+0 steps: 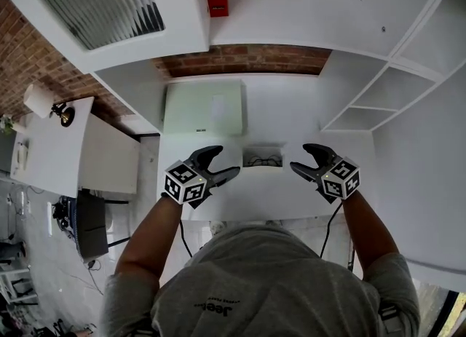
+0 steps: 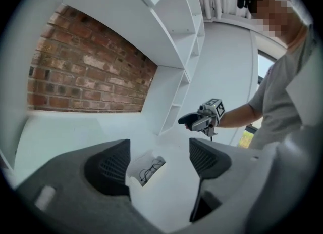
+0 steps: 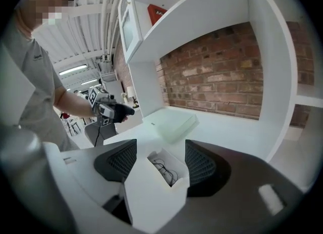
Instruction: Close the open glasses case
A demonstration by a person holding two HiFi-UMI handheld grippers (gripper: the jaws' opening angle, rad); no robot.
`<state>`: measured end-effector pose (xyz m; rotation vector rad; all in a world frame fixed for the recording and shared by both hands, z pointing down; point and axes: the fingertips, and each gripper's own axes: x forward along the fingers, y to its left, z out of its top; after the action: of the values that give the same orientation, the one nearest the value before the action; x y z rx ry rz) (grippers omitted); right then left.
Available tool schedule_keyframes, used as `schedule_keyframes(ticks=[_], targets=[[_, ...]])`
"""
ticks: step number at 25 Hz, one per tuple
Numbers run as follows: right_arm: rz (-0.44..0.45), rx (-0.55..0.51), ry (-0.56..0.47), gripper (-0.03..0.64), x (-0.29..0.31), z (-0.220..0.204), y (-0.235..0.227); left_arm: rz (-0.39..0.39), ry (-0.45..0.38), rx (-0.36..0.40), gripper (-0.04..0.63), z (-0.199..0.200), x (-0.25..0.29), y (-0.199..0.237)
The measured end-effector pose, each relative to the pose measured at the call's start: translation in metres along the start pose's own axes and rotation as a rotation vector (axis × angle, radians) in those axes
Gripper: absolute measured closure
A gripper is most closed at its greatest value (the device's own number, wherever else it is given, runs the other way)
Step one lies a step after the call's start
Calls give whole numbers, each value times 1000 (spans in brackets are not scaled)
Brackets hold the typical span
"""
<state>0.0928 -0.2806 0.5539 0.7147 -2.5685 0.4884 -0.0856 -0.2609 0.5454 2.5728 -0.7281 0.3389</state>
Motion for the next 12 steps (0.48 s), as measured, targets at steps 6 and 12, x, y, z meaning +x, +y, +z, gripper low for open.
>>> schedule_keyframes(ticks=[6, 12], targets=[[69, -76, 113, 278, 28, -33, -3, -65, 137, 68, 169, -37, 30, 9], [119, -164, 216, 228, 59, -72, -13, -77, 260, 187, 130, -76, 58, 25]])
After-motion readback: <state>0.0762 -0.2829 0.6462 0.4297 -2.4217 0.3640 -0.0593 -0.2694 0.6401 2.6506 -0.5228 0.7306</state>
